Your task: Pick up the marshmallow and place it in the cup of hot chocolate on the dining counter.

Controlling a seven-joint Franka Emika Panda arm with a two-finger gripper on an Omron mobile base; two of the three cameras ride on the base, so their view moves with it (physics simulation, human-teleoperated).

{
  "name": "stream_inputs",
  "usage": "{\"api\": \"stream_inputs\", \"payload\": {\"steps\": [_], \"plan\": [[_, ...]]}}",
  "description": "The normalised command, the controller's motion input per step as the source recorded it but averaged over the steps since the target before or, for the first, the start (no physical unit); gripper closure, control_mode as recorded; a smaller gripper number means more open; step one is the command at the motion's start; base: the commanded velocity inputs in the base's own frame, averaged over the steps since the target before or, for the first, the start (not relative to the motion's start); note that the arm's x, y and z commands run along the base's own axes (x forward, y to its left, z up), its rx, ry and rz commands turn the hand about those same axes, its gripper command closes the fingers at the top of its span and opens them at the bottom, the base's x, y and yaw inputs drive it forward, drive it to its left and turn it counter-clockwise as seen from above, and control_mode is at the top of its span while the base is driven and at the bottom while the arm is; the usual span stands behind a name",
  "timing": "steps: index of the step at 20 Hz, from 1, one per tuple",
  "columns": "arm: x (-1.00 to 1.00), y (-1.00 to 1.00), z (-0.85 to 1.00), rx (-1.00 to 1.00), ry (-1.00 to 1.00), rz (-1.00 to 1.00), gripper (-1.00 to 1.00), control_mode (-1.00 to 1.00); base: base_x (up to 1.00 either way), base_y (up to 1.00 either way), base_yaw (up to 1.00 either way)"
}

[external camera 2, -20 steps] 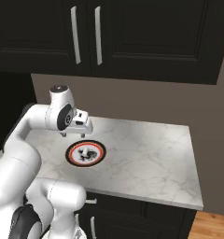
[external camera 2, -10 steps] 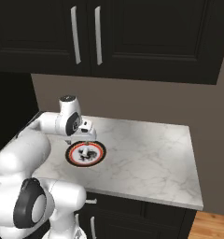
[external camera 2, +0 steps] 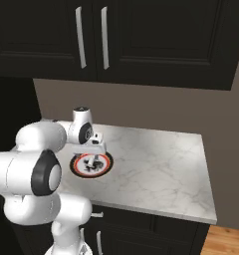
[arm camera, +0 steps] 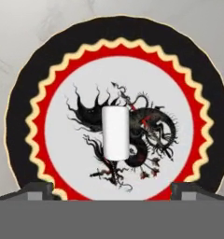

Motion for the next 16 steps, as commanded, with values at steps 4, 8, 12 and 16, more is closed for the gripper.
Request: {"api": "stream_inputs", "payload": {"steps": [4,8,12,16], "plan": [[0.04,0.0,-0.36,0.0,0.04,0.0,-1.0,-1.0,0.0,0.0,0.0],[0.0,0.0,-0.32,0.0,0.01,0.0,-1.0,-1.0,0.0,0.0,0.0],[0.01,0.0,-0.25,0.0,0.01,0.0,-1.0,-1.0,0.0,0.0,0.0],[0.1,0.0,-0.21,0.0,0.03,0.0,-1.0,-1.0,0.0,0.0,0.0]]}}
